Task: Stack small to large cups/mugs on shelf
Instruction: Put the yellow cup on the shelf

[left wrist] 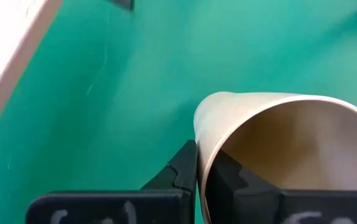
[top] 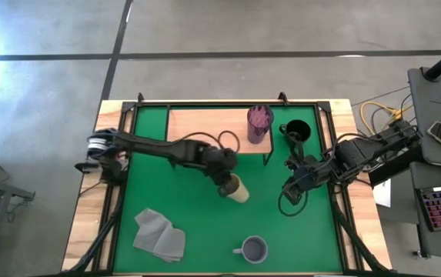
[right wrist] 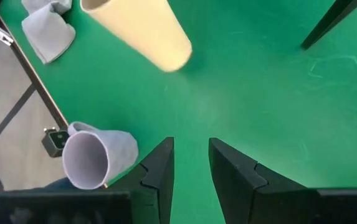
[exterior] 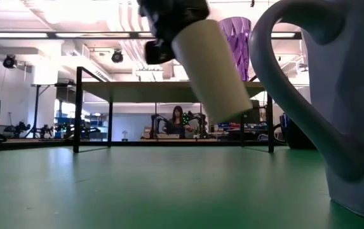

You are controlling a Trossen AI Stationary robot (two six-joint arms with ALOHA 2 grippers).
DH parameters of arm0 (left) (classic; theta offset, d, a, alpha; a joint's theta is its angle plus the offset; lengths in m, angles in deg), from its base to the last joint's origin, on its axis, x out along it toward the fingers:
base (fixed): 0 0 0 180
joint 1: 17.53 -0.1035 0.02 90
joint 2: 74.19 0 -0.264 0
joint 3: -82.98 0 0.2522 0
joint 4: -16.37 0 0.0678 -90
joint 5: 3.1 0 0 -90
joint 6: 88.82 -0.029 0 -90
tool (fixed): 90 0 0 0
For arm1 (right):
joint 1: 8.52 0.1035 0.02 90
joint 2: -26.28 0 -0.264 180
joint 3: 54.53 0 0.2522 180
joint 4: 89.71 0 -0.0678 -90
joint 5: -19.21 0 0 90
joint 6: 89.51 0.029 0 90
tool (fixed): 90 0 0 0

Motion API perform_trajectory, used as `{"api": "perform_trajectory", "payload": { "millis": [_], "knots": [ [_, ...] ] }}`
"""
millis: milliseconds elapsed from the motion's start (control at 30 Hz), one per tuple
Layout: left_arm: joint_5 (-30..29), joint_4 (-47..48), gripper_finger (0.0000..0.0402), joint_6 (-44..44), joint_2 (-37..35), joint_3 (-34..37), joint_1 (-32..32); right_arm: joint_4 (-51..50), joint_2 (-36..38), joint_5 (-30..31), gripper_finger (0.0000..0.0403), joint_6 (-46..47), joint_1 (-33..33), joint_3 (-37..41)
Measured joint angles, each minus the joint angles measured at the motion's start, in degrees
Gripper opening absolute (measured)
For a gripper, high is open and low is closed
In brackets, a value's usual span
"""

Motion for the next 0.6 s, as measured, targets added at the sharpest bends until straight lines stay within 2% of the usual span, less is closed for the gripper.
{"api": "perform_trajectory", "payload": {
  "millis": [267, 467, 600],
  "knots": [
    [2.35, 4.20, 0.0000, -1.84, 6.26, -6.90, -0.26, 0.05, 0.02, 2.29, 0.0093, -0.13, 0.00, 0.02],
    [2.78, 2.42, 0.0002, -1.91, 6.64, -6.93, -0.29, -0.02, 0.02, 2.65, 0.0093, -1.47, 0.00, 0.09],
    [2.81, 1.70, 0.0025, -1.93, 6.64, -6.85, -0.29, -0.26, 0.02, 2.79, 0.0093, -1.59, -0.05, 0.13]
  ]
}}
